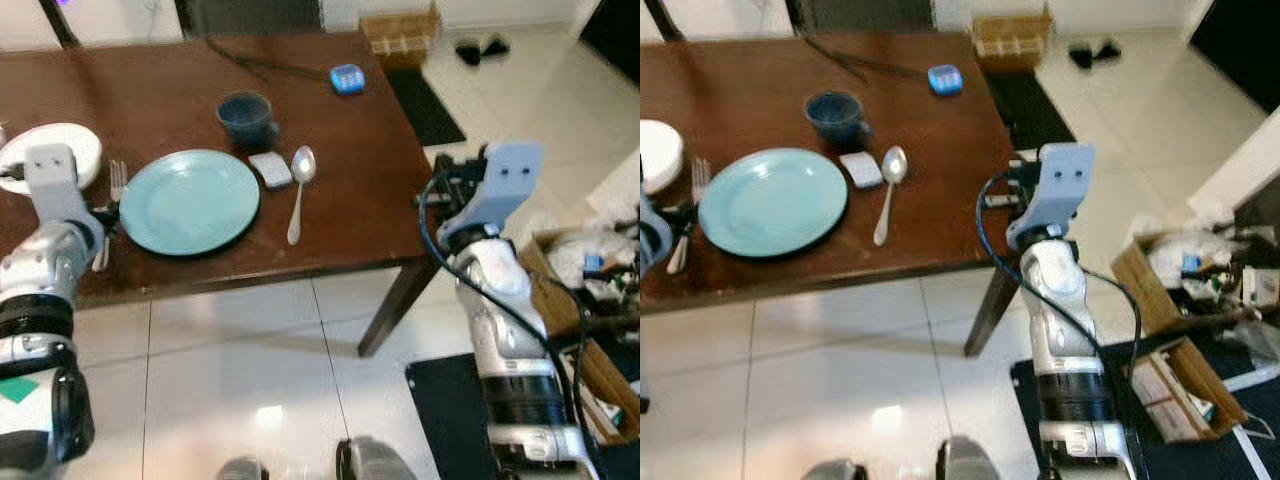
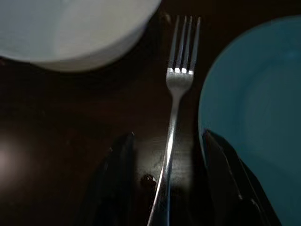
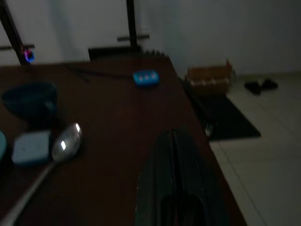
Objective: Setting the table
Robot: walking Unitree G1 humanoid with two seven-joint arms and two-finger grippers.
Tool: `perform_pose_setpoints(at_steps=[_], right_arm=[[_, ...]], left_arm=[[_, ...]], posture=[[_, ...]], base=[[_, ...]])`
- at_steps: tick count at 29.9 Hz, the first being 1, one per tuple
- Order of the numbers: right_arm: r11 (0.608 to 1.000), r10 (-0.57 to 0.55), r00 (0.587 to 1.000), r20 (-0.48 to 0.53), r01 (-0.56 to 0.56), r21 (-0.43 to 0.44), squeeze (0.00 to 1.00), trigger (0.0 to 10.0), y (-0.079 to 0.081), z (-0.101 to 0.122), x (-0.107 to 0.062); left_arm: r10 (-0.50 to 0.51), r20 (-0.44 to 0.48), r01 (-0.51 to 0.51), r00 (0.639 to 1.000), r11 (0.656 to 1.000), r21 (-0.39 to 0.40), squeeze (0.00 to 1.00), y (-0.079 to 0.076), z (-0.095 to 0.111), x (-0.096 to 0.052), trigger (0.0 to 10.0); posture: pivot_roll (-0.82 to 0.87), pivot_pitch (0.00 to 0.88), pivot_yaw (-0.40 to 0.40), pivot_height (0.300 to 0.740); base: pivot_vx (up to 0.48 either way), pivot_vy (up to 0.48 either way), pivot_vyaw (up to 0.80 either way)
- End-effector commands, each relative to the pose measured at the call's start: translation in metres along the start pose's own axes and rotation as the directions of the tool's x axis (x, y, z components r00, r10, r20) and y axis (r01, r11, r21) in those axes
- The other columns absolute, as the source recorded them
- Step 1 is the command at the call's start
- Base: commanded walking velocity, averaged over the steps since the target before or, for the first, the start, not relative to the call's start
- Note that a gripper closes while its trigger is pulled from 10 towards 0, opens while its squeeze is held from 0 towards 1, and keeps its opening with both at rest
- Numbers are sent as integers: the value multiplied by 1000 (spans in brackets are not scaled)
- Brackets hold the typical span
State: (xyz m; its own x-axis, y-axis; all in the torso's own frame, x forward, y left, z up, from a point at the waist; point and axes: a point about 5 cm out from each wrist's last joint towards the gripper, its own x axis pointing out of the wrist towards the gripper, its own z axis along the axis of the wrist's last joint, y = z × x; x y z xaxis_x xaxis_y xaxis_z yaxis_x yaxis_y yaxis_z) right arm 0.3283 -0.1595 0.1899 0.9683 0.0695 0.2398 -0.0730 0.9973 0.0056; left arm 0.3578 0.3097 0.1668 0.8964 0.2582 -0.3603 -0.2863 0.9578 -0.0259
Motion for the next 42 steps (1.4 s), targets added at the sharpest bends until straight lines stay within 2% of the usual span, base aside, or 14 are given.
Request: perform_pose_setpoints(at_steps=[1, 6, 11, 12, 13, 17, 18, 20, 25, 29, 38, 39, 41, 42], right_arm=[[1000, -9, 1000, -16, 10, 11, 0, 10000, 0, -2, -5], [1000, -22, 999, -40, 22, 15, 0, 10000, 0, -7, -12], [1000, -25, 999, -47, 26, 17, 0, 10000, 0, -7, -15], [1000, -26, 998, -50, 27, 16, 0, 10000, 0, -6, -15], [1000, -26, 998, -52, 27, 14, 0, 10000, 0, -6, -15], [1000, -22, 998, -59, 22, 3, 0, 10000, -3, -3, -16], [1000, -22, 998, -59, 22, 3, 0, 10000, -3, -3, -16], [1000, -19, 998, -62, 19, -1, 0, 10000, -3, -3, -16], [1000, -13, 998, -65, 13, -6, 0, 10000, -4, -2, -15], [1000, -3, 998, -66, 3, -8, 0, 10000, -2, 0, -12], [1000, 9, 998, -62, -10, -7, 0, 10000, -1, 1, -9], [1000, 12, 998, -60, -12, -7, 0, 10000, 0, 2, -8], [1000, 13, 998, -59, -13, -7, 0, 10000, -1, 2, -8], [1000, 15, 998, -56, -15, -7, 0, 10000, -1, 3, -7]], left_arm=[[48, -38, -46, 998, 998, 33, 0, 9, -4, 1, 10000], [89, -46, -82, 995, 988, 132, 0, 12, -4, 3, 10000], [55, -85, -46, 995, 994, 97, 0, 10, -15, 4, 10000], [41, -99, -33, 994, 996, 83, 0, 9, -18, 4, 9412], [34, -108, -25, 994, 997, 79, 0, 9, -22, 5, 9412], [9, -125, 0, 992, 998, 70, 0, 5, -31, 7, 3608], [9, -125, 0, 992, 998, 70, 0, 5, -31, 7, 3608], [13, -126, -4, 992, 997, 72, 0, 4, -33, 7, 0], [56, -124, -42, 991, 993, 113, 0, 5, -38, 7, 0], [140, -100, -124, 985, 981, 150, 0, 15, -40, 6, 0], [240, -4, -238, 971, 963, 124, 0, 26, -31, 3, 0], [236, 89, -245, 968, 964, 104, 0, 24, -18, 2, 10000], [234, 126, -247, 964, 964, 99, 0, 22, -13, 1, 10000], [173, 202, -194, 964, 977, 93, 0, 10, 0, 0, 10000]], posture=[[87, 190, 56, 740], [81, 203, 63, 740], [72, 207, 61, 740], [68, 208, 59, 740], [68, 208, 59, 740], [48, 214, 39, 740], [48, 214, 39, 740], [45, 214, 36, 740], [39, 209, 25, 740], [40, 201, 17, 740], [42, 183, 3, 740], [42, 182, 2, 740], [44, 177, 0, 740], [45, 174, -1, 740]], base=[[0, 0, 0], [0, 0, 0], [0, 0, 0], [0, 0, 0], [0, 0, 0], [0, 0, 0], [0, 0, 0], [0, 0, 0], [0, 0, 0], [0, 0, 0], [0, 0, 0], [0, 0, 0], [0, 0, 0], [0, 0, 0]])
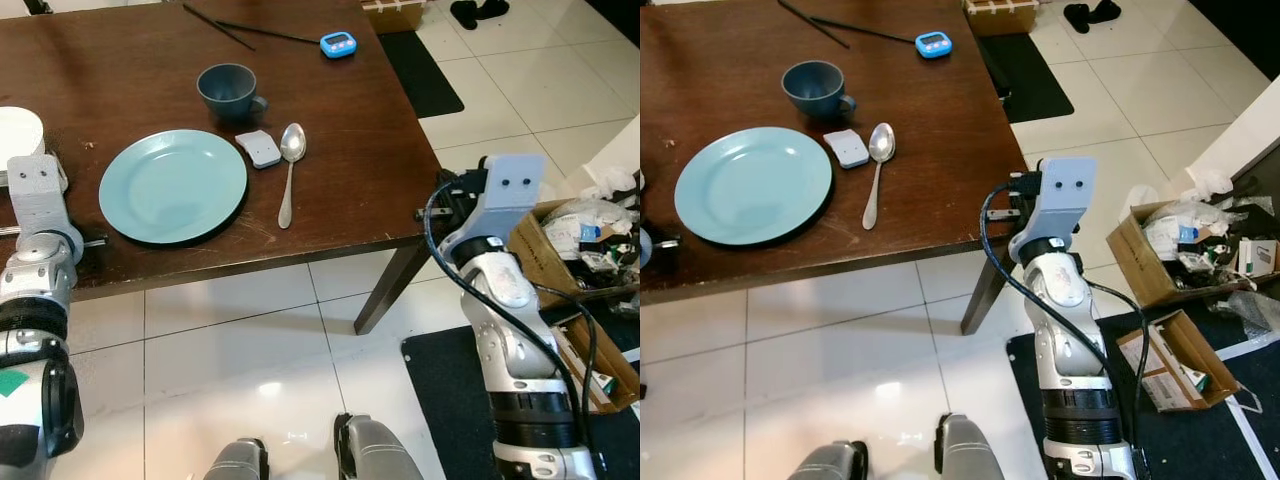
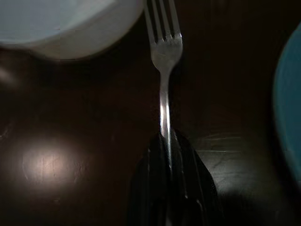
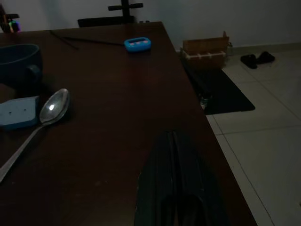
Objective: Setting the table
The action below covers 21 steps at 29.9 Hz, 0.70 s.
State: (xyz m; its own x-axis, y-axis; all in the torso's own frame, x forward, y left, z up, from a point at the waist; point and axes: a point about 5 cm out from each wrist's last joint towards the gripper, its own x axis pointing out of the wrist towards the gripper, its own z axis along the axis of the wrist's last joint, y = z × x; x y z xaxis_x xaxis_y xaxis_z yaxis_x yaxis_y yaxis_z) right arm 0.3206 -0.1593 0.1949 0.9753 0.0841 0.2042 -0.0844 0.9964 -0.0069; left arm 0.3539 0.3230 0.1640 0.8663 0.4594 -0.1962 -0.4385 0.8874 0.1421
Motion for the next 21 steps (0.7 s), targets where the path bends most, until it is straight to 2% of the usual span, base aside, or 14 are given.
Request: perform_pose_setpoints(at_steps=[1, 4, 5, 6, 7, 12, 13, 14, 15, 16, 17, 18, 19, 21], right_arm=[[1000, 1, 1000, -19, -1, 2, 0, 10000, -1, -4, -1], [1000, 6, 1000, -14, -6, 3, 0, 10000, -1, -3, 1], [1000, 6, 1000, -14, -6, 3, 0, 10000, -1, -3, 1], [1000, 9, 1000, -12, -9, 4, 0, 10000, 0, -2, 2], [1000, 15, 1000, -7, -15, 6, 0, 10000, 2, -2, 2], [1000, 20, 1000, 1, -20, 12, 0, 10000, 5, -1, 2], [1000, 26, 1000, 12, -26, 14, 0, 10000, 9, 0, 1], [1000, 26, 1000, 12, -26, 14, 0, 10000, 9, 0, 1], [999, 27, 999, 23, -28, 16, 0, 10000, 12, 1, 1], [999, 24, 999, 29, -25, 23, 0, 10000, 13, 1, 1], [999, 24, 999, 29, -25, 23, 0, 10000, 13, 1, 1], [999, 14, 999, 40, -16, 42, 0, 10000, 14, 3, 1], [999, 10, 999, 44, -12, 51, 0, 10000, 14, 3, 2], [998, 7, 999, 46, -10, 57, 0, 10000, 15, 3, 2]], left_arm=[[-20, 36, 20, 999, 1000, -7, 0, -4, 3, -2, 10000], [-160, 163, 166, 974, 986, -23, 0, -28, 22, -13, 10000], [-160, 163, 166, 974, 986, -23, 0, -28, 22, -13, 10000], [-197, 199, 205, 960, 979, -16, 0, -35, 29, -18, 10000], [-247, 258, 259, 934, 966, -11, 0, -46, 38, -31, 10000], [-269, 323, 289, 907, 957, -15, 0, -52, 46, -45, 10000], [-275, 386, 298, 880, 955, 1, 0, -57, 52, -59, 10000], [-275, 386, 298, 880, 955, 1, 0, -57, 52, -59, 10000], [-279, 450, 315, 848, 949, -5, 0, -61, 59, -72, 10000], [-286, 469, 335, 835, 942, -22, 0, -64, 62, -78, 10000], [-286, 469, 335, 835, 942, -22, 0, -64, 62, -78, 10000], [-310, 503, 371, 807, 928, -23, 0, -70, 66, -89, 10000], [-325, 517, 386, 792, 922, -12, 0, -73, 67, -93, 10000], [-333, 527, 394, 782, 919, -4, 0, -75, 68, -96, 10000]], posture=[[45, 174, -1, 740], [50, 161, -4, 740], [50, 161, -4, 740], [50, 158, -4, 740], [51, 148, -3, 740], [52, 140, -3, 740], [57, 130, -4, 740], [57, 130, -4, 740], [59, 127, -5, 740], [62, 121, -5, 740], [62, 121, -5, 740], [65, 113, -7, 740], [65, 111, -7, 740], [65, 111, -7, 740]], base=[[0, 0, 0], [0, 0, 0], [0, 0, 0], [0, 0, 0], [0, 0, 0], [0, 0, 0], [0, 0, 0], [0, 0, 0], [0, 0, 0], [0, 0, 0], [0, 0, 0], [0, 0, 0], [0, 0, 0], [0, 0, 0]])
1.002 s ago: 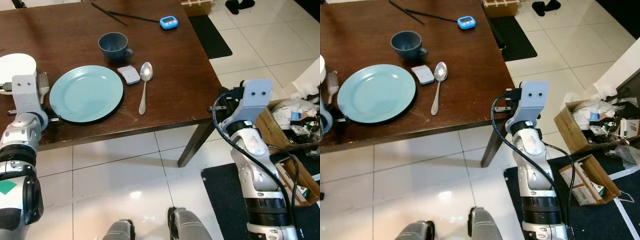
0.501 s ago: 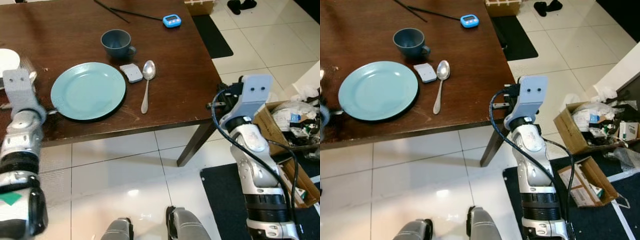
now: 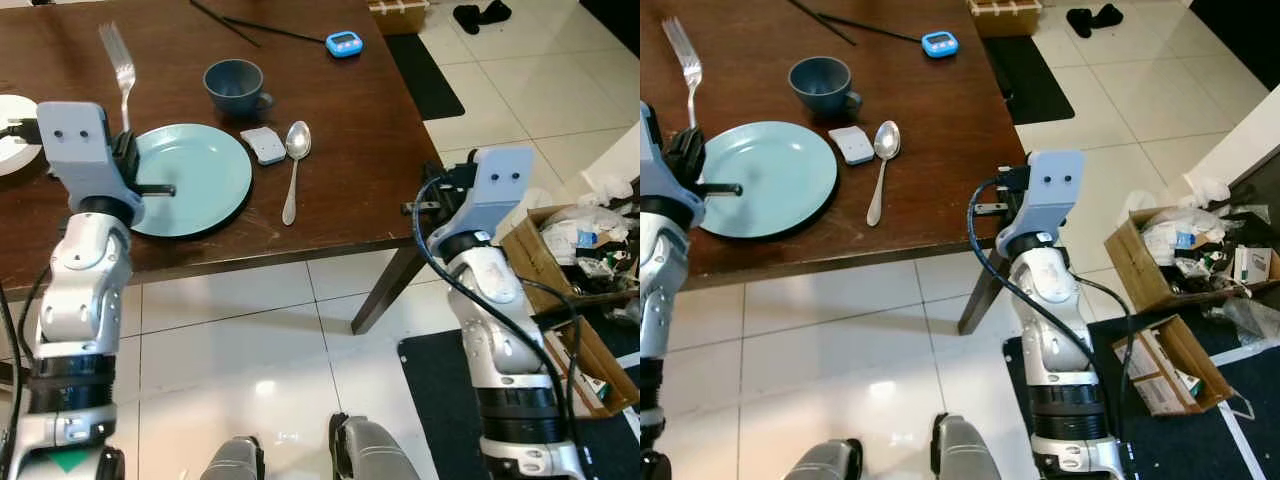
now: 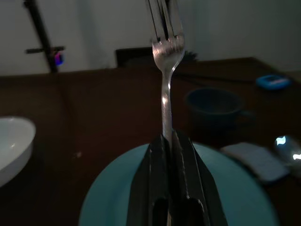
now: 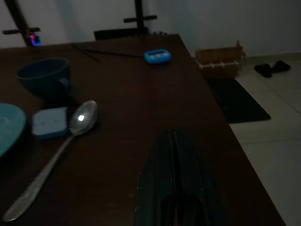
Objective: Setting the table
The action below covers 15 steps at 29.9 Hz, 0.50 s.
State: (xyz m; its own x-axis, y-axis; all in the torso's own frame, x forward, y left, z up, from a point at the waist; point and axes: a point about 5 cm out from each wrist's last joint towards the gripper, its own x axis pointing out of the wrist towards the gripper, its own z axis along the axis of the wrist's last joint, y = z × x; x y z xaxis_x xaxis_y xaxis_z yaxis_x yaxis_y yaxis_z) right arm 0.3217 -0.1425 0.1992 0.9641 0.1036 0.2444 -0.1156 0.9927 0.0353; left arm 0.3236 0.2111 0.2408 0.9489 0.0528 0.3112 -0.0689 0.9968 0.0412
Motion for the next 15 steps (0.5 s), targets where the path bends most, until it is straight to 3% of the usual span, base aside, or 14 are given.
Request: perform_pose_setpoints(at_steps=[1, 7, 15], right_arm=[[999, -21, 1000, 13, 20, 26, 0, 10000, -1, 1, -1], [998, -34, 999, 39, 32, 54, 0, 10000, 0, 6, 4], [997, -65, 996, 57, 62, 51, 0, 10000, -8, 10, 7]], left_arm=[[-29, 20, 29, 999, 1000, 2, 0, -5, 2, -7, 10000], [-58, 25, 60, 998, 994, -90, 0, -15, 6, -12, 10000], [-26, -14, 24, 1000, 996, -84, 0, -13, 3, -14, 10000]], posture=[[66, 103, -7, 740], [60, 86, -6, 740], [57, 84, -6, 740]], base=[[0, 0, 0], [0, 0, 0], [0, 0, 0]])
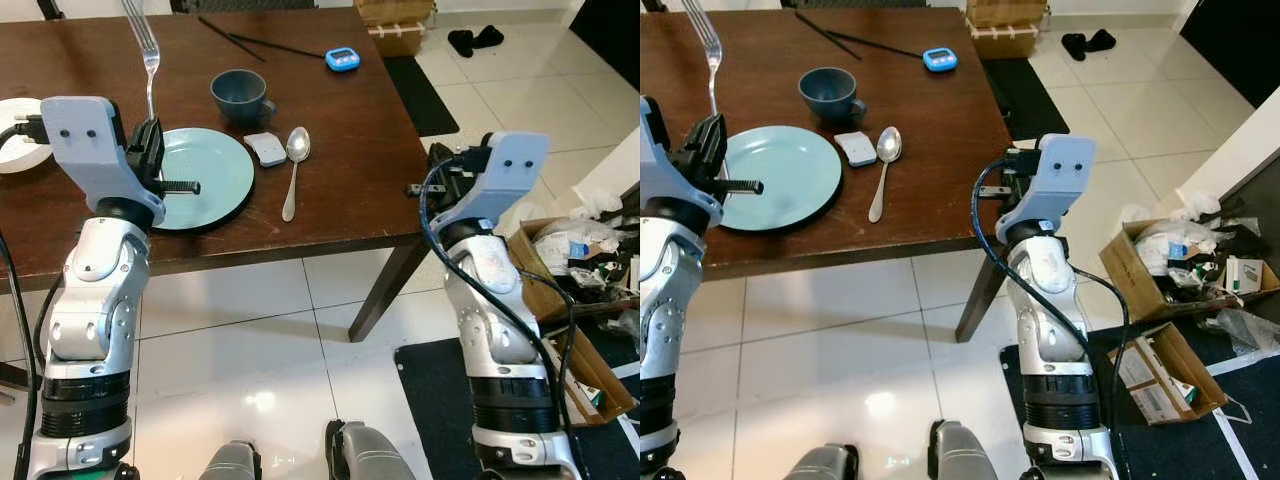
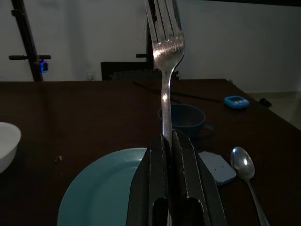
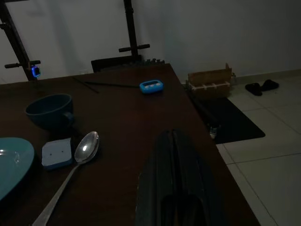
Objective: Setting the table
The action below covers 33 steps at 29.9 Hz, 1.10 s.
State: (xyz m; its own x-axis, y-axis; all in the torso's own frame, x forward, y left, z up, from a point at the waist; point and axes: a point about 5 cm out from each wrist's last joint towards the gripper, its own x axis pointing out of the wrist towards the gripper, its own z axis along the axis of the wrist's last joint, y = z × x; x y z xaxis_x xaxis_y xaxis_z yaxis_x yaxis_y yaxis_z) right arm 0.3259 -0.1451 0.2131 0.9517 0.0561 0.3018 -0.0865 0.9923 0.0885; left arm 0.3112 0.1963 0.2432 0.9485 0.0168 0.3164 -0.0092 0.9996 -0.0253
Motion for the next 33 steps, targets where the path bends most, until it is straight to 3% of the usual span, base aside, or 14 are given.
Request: perform_pose_setpoints(at_steps=[1, 33], right_arm=[[1000, -23, 1000, -3, 24, 4, 0, 10000, -6, -3, -1], [999, -39, 999, -17, 38, -23, 0, 10000, -8, -8, -3]], left_arm=[[15, -24, -15, 1000, 1000, 3, 0, 2, -4, -3, 10000], [14, -60, -11, 998, 998, 57, 0, 2, -8, -3, 10000]], posture=[[55, 87, -5, 740], [54, 88, 5, 740]], base=[[0, 0, 0], [0, 0, 0]])
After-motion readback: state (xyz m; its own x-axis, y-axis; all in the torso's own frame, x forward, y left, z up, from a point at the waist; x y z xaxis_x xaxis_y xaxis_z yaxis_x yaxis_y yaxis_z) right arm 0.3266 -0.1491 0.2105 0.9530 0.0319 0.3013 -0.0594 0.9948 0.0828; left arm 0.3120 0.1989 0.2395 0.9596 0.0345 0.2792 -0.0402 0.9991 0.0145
